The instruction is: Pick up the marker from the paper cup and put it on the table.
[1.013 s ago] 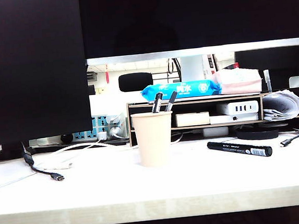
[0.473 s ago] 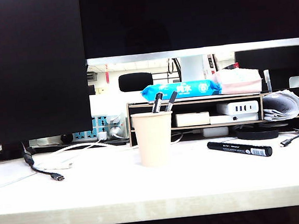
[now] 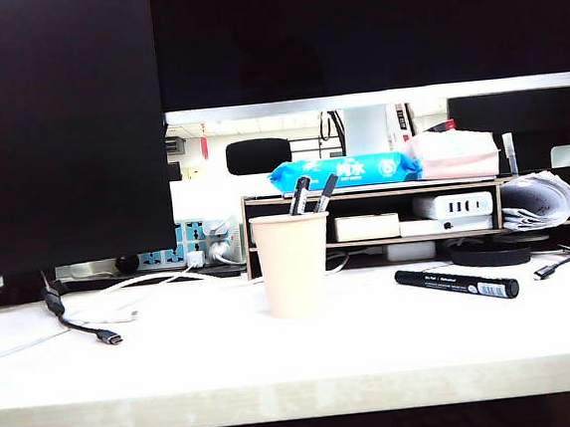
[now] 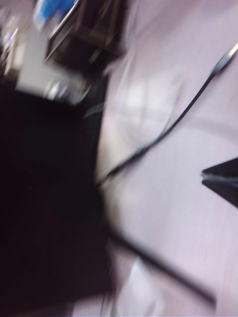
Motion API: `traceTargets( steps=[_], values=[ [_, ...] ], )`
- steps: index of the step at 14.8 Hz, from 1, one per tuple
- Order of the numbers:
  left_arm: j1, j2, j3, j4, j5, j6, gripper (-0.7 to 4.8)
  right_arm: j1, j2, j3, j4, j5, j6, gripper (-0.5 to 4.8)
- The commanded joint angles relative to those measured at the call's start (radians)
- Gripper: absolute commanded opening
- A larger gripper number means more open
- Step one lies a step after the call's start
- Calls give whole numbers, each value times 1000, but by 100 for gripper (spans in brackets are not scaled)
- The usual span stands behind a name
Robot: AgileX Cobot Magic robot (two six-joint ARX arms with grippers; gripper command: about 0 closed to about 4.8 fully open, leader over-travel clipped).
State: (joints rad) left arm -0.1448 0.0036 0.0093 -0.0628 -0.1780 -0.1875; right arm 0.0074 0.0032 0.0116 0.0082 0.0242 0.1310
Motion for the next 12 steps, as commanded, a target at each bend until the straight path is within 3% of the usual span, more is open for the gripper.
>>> traceTargets(
  steps=[1, 7, 12],
  values=[
    [42, 0, 0, 23, -28, 5, -5, 0, 0, -5, 11, 0, 3, -6],
    [61, 0, 0, 22, -8, 31, -5, 0, 0, -5, 11, 0, 3, -6],
    [59, 0, 0, 20, 72, 106, -5, 0, 0, -5, 11, 0, 3, -6]
  ],
)
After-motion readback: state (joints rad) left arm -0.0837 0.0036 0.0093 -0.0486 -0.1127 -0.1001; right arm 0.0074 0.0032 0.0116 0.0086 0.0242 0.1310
